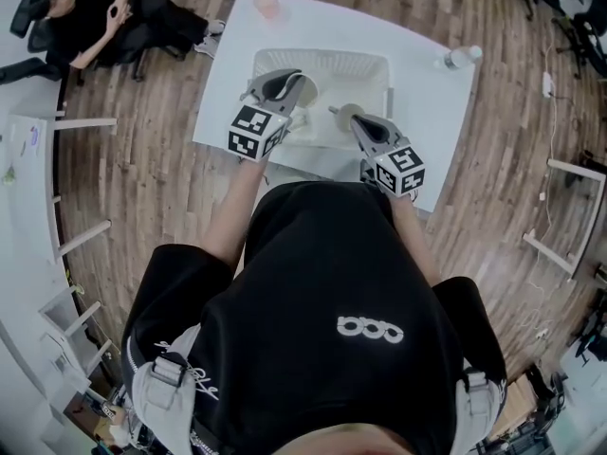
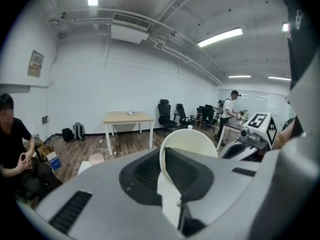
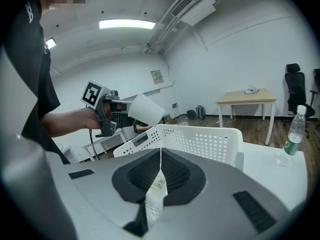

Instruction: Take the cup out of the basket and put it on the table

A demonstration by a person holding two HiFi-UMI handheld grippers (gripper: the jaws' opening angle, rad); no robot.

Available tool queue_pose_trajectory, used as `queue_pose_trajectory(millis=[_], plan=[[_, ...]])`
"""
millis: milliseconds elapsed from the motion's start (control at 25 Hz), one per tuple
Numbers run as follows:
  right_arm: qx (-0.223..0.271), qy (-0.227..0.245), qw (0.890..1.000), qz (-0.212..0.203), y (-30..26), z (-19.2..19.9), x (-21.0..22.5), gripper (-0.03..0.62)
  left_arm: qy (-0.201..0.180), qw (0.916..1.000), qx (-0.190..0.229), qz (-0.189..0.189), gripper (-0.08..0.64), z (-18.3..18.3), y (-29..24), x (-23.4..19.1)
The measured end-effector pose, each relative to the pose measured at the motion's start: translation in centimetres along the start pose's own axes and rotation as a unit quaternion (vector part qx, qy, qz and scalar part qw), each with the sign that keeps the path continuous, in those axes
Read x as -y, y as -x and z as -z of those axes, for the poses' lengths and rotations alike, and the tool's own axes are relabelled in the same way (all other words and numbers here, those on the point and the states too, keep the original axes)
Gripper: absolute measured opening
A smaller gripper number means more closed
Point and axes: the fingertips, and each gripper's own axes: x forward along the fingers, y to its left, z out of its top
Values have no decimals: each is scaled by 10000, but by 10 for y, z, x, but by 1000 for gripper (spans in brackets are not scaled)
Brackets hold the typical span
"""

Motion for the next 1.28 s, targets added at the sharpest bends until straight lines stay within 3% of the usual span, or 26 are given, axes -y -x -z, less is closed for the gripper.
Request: queue_pose_trajectory(millis=[720,1280], plan=[[-223,357,9972,-622,-36,-4,-33,25,443,9937,199,-1010,26,20,81,-58],[-429,867,9880,-1206,-117,-20,-98,25,763,9813,-197,-1758,26,93,161,-145]])
